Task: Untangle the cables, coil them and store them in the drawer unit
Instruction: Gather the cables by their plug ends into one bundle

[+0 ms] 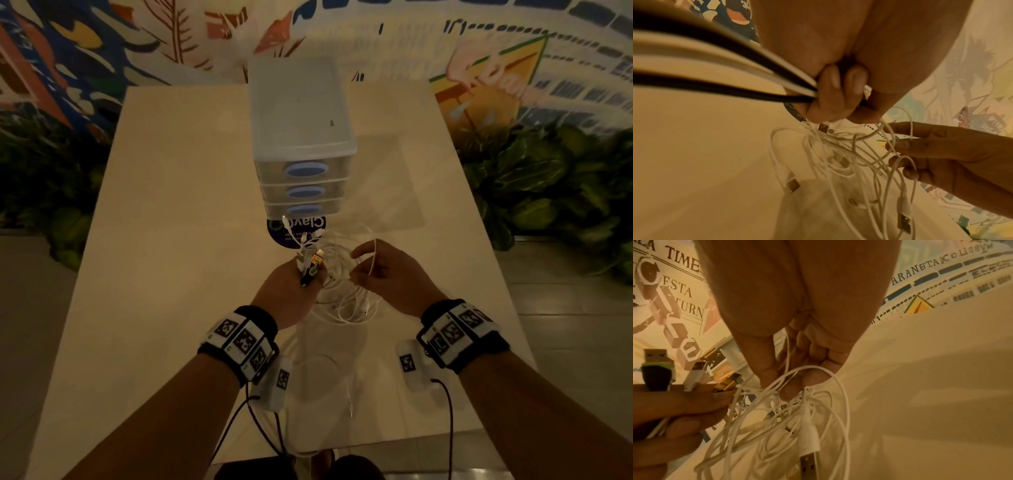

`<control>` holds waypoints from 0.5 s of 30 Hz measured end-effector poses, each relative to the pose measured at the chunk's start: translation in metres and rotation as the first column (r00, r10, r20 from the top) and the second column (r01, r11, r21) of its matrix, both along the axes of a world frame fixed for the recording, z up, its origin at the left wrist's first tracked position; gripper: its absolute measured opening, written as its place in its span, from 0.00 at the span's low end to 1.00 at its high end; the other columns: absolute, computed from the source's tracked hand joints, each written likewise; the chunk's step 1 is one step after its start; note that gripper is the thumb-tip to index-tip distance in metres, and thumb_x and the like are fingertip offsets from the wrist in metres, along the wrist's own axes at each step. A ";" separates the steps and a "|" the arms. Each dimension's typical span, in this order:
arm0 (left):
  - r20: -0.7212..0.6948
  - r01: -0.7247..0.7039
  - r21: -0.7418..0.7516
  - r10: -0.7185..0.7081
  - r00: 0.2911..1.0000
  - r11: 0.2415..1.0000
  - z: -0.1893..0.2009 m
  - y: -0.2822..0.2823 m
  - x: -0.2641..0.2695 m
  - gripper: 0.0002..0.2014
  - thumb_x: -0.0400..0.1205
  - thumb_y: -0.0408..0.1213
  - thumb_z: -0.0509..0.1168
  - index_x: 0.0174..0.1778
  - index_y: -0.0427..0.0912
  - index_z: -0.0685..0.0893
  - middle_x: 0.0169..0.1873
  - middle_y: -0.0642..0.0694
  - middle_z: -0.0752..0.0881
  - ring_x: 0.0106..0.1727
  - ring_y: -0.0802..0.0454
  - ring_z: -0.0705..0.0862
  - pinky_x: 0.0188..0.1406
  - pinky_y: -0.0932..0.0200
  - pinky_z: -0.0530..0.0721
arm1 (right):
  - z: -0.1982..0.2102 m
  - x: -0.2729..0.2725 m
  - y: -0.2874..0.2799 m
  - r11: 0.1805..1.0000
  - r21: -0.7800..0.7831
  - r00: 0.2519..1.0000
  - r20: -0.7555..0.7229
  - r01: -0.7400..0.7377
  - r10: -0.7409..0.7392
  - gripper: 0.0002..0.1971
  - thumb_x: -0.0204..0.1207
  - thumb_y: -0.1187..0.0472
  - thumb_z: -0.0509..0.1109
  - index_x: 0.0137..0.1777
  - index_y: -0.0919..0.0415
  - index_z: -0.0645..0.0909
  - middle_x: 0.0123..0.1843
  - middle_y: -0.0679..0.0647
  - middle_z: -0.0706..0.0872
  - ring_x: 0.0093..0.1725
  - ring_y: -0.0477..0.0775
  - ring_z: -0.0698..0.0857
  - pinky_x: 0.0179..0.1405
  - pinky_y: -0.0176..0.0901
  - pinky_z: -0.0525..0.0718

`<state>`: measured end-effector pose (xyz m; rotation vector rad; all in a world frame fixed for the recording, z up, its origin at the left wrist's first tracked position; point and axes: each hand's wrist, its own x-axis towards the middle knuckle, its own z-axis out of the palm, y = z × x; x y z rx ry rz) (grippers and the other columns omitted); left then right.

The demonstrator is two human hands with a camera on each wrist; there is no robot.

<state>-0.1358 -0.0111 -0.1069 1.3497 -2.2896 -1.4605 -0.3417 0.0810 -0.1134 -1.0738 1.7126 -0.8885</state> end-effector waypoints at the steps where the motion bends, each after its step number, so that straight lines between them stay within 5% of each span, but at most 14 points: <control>1: -0.016 -0.008 -0.004 0.008 1.000 1.000 0.002 0.000 0.000 0.17 0.90 0.47 0.59 0.34 0.54 0.71 0.23 0.53 0.73 0.24 0.58 0.71 0.28 0.58 0.67 | 0.000 -0.001 -0.002 1.000 0.012 1.000 -0.019 0.004 -0.004 0.16 0.76 0.58 0.81 0.59 0.44 0.82 0.45 0.47 0.93 0.46 0.47 0.92 0.53 0.47 0.87; 5: -0.056 -0.023 -0.022 0.022 0.998 0.999 0.011 0.001 0.005 0.12 0.91 0.48 0.57 0.45 0.49 0.79 0.31 0.46 0.81 0.32 0.51 0.79 0.34 0.54 0.73 | -0.004 -0.007 -0.005 0.991 0.066 0.982 -0.154 0.118 -0.107 0.30 0.70 0.45 0.84 0.70 0.40 0.76 0.45 0.44 0.92 0.45 0.35 0.89 0.44 0.26 0.79; 8: -0.089 -0.057 -0.037 0.053 0.995 0.998 0.014 0.000 0.008 0.13 0.90 0.48 0.59 0.50 0.43 0.81 0.37 0.41 0.85 0.38 0.43 0.83 0.42 0.45 0.79 | 0.000 -0.009 -0.003 0.982 -0.048 0.937 -0.294 0.184 -0.190 0.40 0.69 0.44 0.84 0.79 0.41 0.68 0.55 0.39 0.86 0.52 0.35 0.85 0.49 0.27 0.81; 11: -0.102 -0.058 -0.079 0.049 0.994 0.995 0.021 0.001 0.008 0.14 0.90 0.46 0.59 0.47 0.40 0.81 0.36 0.39 0.84 0.38 0.42 0.82 0.42 0.42 0.79 | 0.020 0.006 0.002 0.959 -0.283 0.878 -0.455 0.014 -0.147 0.26 0.73 0.45 0.80 0.69 0.43 0.78 0.54 0.41 0.80 0.54 0.39 0.81 0.51 0.31 0.80; 15: -0.154 -0.053 -0.056 0.044 0.987 0.997 0.030 0.003 0.011 0.14 0.90 0.44 0.60 0.45 0.38 0.82 0.37 0.33 0.84 0.40 0.36 0.82 0.46 0.36 0.80 | 0.031 0.031 -0.003 0.946 -0.200 0.822 -0.560 -0.254 0.102 0.16 0.74 0.46 0.78 0.61 0.44 0.84 0.50 0.44 0.78 0.49 0.44 0.80 0.52 0.39 0.79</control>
